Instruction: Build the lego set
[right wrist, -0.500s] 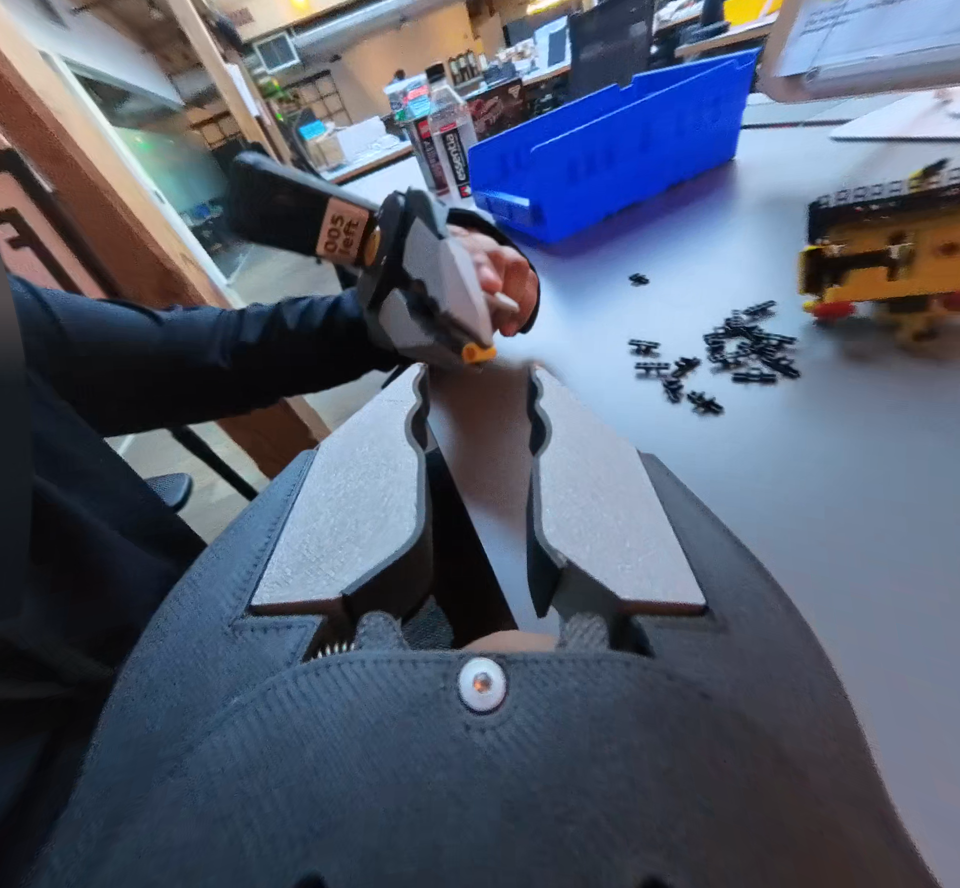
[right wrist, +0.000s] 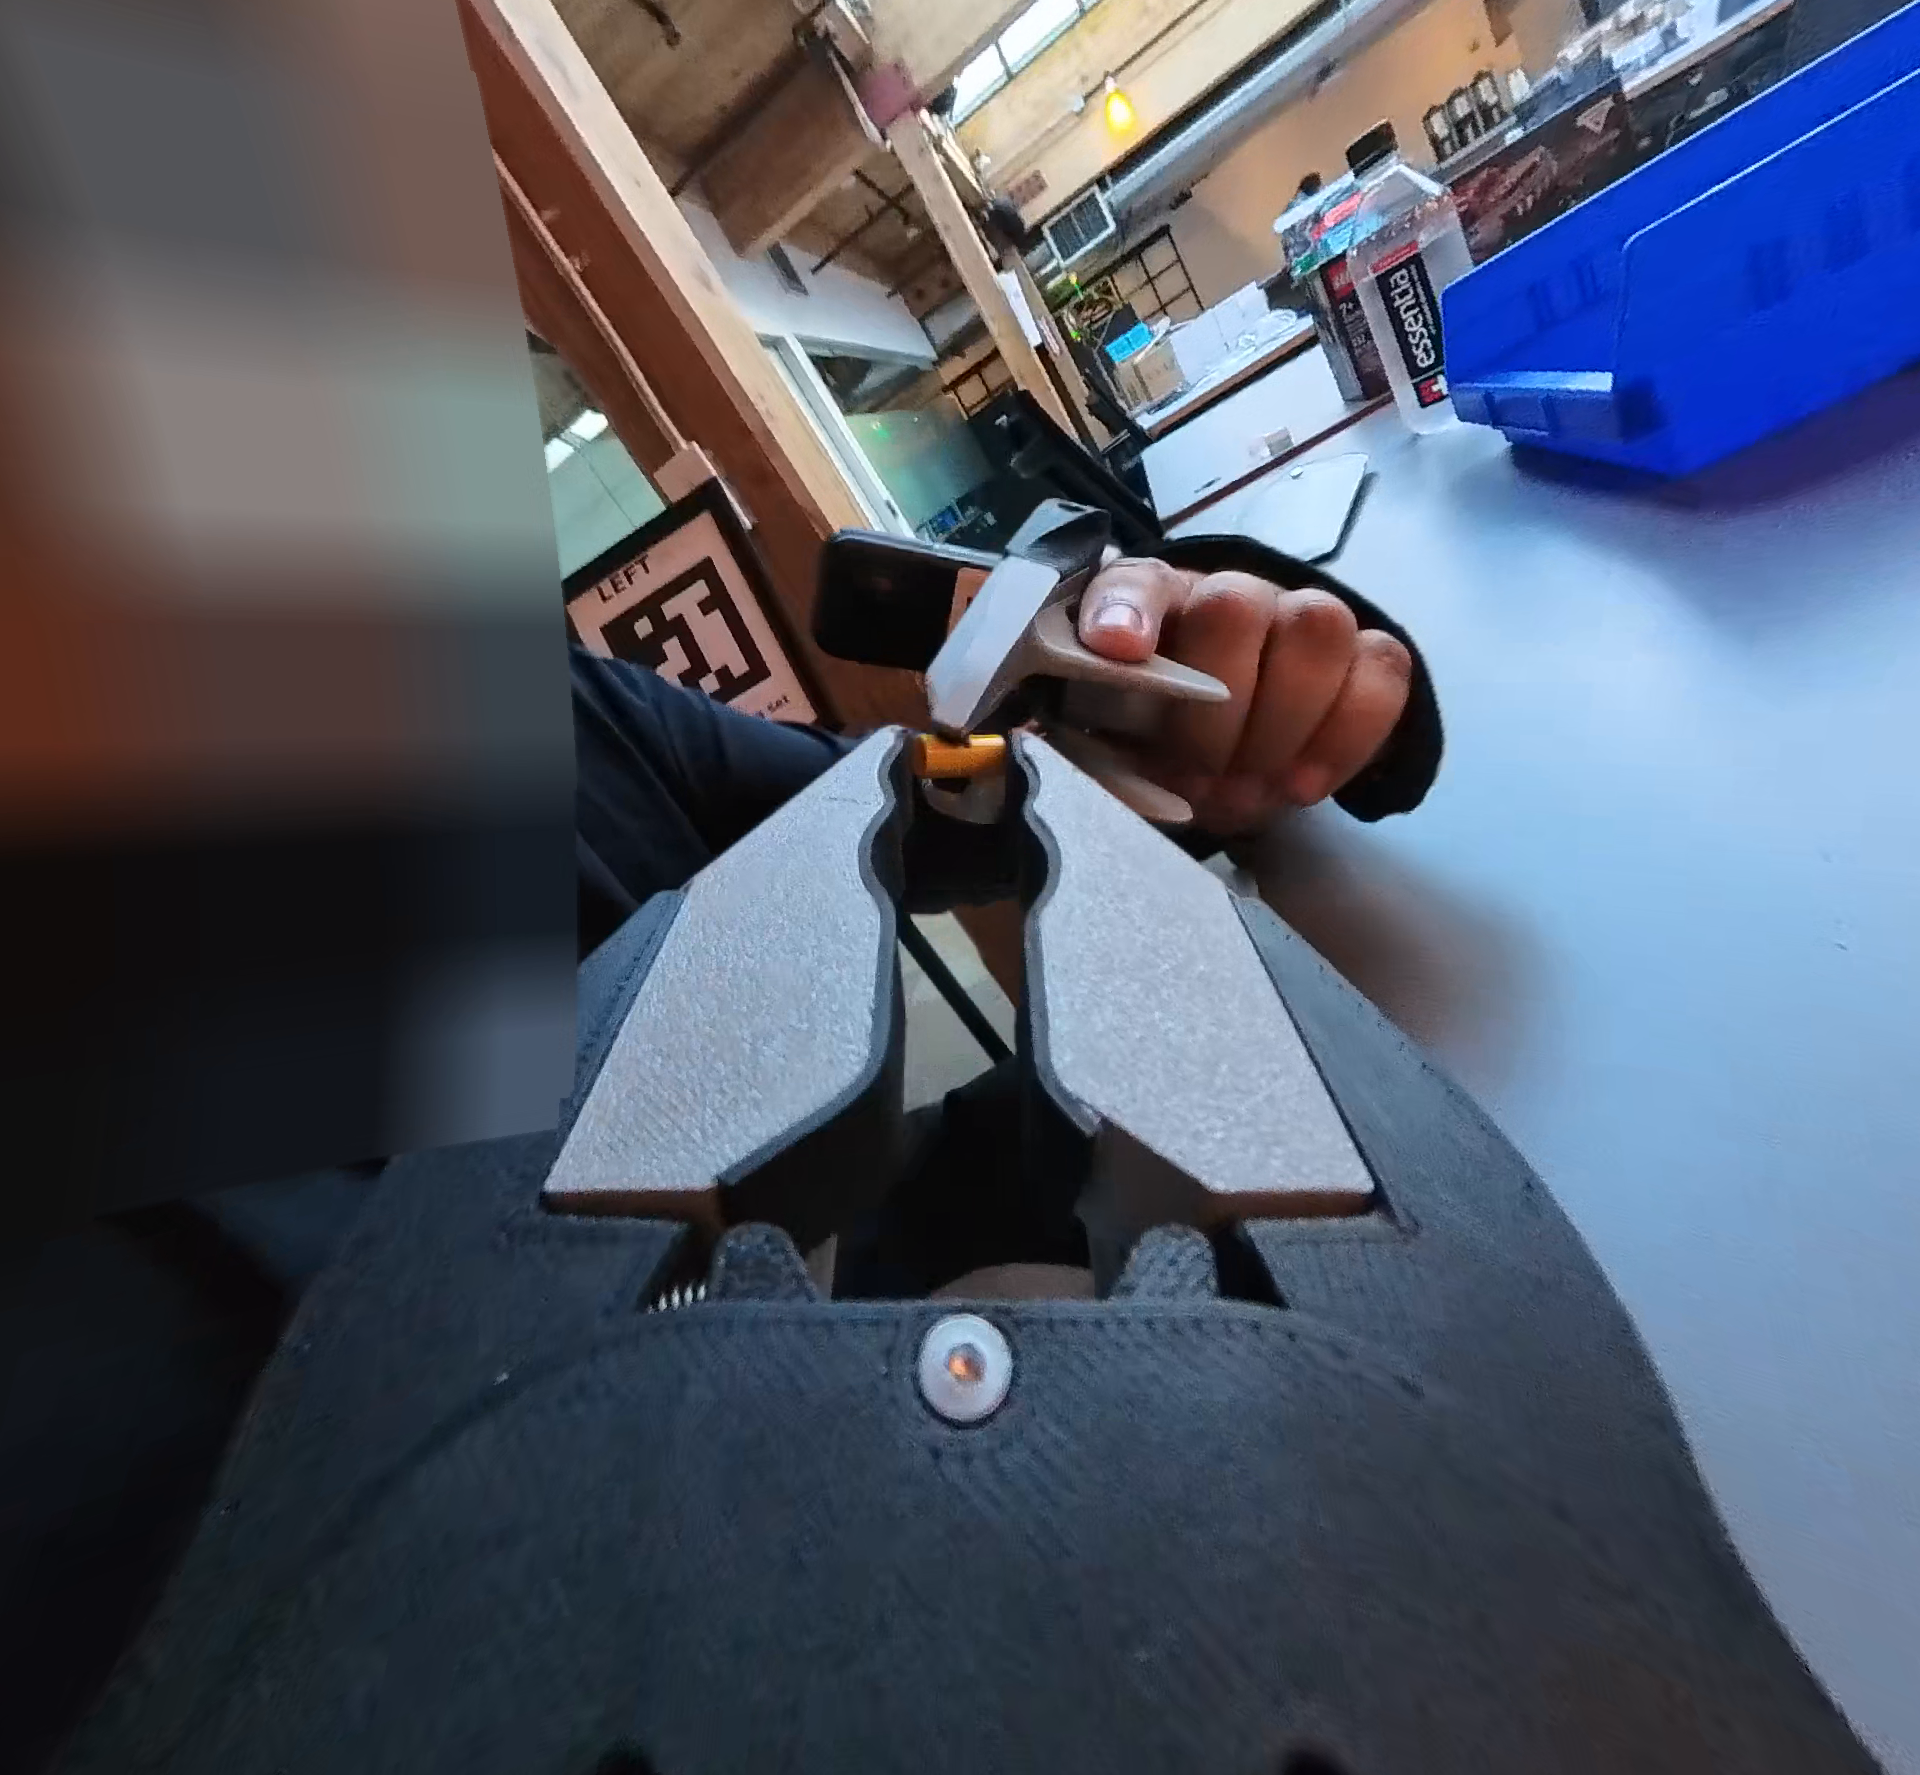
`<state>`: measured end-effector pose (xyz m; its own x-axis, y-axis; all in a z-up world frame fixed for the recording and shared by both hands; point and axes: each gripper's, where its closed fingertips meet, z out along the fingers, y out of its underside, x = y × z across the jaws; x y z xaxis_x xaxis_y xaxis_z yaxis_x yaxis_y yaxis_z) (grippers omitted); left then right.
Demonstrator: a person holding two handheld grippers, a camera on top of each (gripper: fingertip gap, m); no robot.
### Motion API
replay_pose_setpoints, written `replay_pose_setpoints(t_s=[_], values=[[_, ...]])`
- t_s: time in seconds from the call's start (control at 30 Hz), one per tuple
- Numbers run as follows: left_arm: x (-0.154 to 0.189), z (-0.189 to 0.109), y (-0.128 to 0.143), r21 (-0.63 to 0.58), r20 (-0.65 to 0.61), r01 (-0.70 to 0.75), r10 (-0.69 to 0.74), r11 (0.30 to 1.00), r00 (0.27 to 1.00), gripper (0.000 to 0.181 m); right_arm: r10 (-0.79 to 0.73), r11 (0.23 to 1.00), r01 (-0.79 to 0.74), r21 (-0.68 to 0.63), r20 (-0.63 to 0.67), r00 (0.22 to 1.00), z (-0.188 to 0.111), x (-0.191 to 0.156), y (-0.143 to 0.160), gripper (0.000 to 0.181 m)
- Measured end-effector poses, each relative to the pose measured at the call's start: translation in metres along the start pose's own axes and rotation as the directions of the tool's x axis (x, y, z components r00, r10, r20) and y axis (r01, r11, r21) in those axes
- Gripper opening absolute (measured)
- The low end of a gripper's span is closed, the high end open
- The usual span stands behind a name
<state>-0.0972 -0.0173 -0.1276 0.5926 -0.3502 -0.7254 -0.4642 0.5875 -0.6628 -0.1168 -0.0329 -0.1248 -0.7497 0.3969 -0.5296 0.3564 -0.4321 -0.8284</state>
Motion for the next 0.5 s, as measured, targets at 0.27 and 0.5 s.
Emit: replay_pose_setpoints(t_s=[0.27, 0.5], values=[[-0.021, -0.033, -0.005, -0.130, 0.294, 0.178, -0.134, 0.975, 0.946, 0.039, -0.272, 0.942, 0.336, 0.026, -0.530, 0.803, -0.073, 0.026, -0.098, 0.014], [0.073, -0.085, -0.003, -0.380, 0.483, 0.560, -0.358, 0.737, 0.799, 0.031, -0.485, 0.874, -0.026, -0.485, -0.868, -0.110, -0.278, 0.166, -0.178, 0.046]])
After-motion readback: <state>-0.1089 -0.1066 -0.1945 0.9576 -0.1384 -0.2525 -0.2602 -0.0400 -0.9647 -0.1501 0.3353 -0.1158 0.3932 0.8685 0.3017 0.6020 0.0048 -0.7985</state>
